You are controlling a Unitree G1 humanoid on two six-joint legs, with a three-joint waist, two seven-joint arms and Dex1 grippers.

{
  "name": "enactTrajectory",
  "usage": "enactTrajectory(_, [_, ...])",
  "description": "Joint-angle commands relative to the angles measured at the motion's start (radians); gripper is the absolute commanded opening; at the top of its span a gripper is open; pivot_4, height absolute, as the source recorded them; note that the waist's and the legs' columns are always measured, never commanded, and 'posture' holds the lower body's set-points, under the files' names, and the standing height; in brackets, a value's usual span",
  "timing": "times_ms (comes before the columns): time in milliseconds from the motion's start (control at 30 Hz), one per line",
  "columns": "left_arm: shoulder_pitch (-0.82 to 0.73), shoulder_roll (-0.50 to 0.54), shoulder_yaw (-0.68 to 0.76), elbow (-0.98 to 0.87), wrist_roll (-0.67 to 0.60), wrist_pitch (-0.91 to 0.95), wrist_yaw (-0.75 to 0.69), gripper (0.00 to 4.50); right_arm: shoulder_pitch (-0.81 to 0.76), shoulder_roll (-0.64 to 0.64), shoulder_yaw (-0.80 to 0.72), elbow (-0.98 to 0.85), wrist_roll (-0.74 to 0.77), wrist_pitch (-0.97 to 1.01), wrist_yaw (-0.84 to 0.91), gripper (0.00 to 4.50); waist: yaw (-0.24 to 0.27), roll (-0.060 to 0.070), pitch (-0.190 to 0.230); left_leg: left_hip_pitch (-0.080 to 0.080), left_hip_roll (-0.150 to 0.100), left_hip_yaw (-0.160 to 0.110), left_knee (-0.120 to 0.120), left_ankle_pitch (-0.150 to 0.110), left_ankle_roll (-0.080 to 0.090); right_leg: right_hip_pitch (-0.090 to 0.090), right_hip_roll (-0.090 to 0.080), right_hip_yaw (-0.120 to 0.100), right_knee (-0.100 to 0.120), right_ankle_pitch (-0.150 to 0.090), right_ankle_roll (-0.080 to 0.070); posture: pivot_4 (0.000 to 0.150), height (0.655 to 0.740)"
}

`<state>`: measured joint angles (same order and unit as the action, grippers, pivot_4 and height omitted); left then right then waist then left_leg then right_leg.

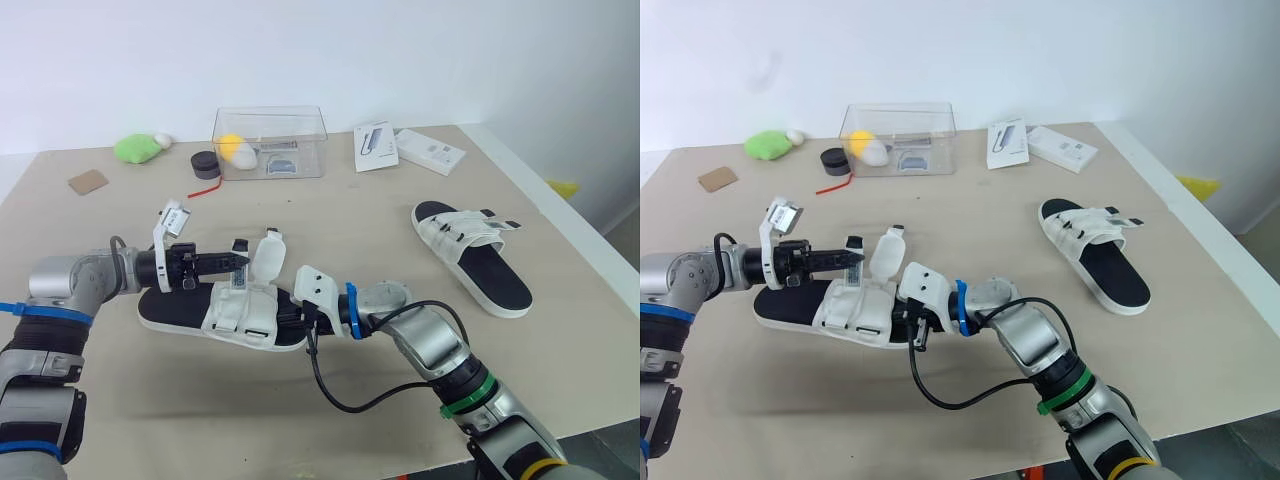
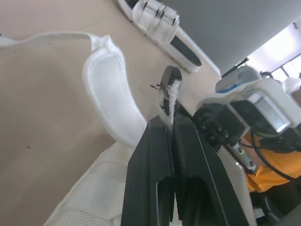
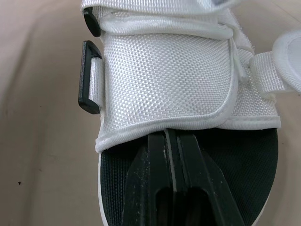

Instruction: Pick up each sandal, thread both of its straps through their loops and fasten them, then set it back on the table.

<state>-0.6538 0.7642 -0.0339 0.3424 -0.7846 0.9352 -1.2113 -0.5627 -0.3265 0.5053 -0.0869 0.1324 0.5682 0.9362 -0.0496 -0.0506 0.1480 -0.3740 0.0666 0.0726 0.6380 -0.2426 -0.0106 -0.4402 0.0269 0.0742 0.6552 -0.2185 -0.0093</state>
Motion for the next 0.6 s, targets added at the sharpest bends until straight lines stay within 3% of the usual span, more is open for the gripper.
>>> enactTrajectory(33, [0.01, 0.003, 0.029, 0.012, 0.031, -0.019, -0.029, 0.07, 0.027, -0.015, 0.042, 0.037, -0.029, 0.038, 0.002, 0.0, 0.0, 0.0, 0.0, 0.0, 0.0, 0.0, 0.0, 0.0, 0.0, 0.0, 0.0, 0.0, 0.0, 0.0, 0.0, 0.15, 0.74])
enactTrajectory(600, [0.027, -0.022, 0.032, 0.076, 0.127, -0.07, -0.067, 0.07, 0.028, -0.011, 0.042, 0.036, -0.028, 0.04, -0.003, 0.0, 0.0, 0.0, 0.0, 0.0, 0.0, -0.001, 0.0, 0.0, 0.0, 0.0, 0.0, -0.001, 0.001, 0.0, 0.0, 0.15, 0.74])
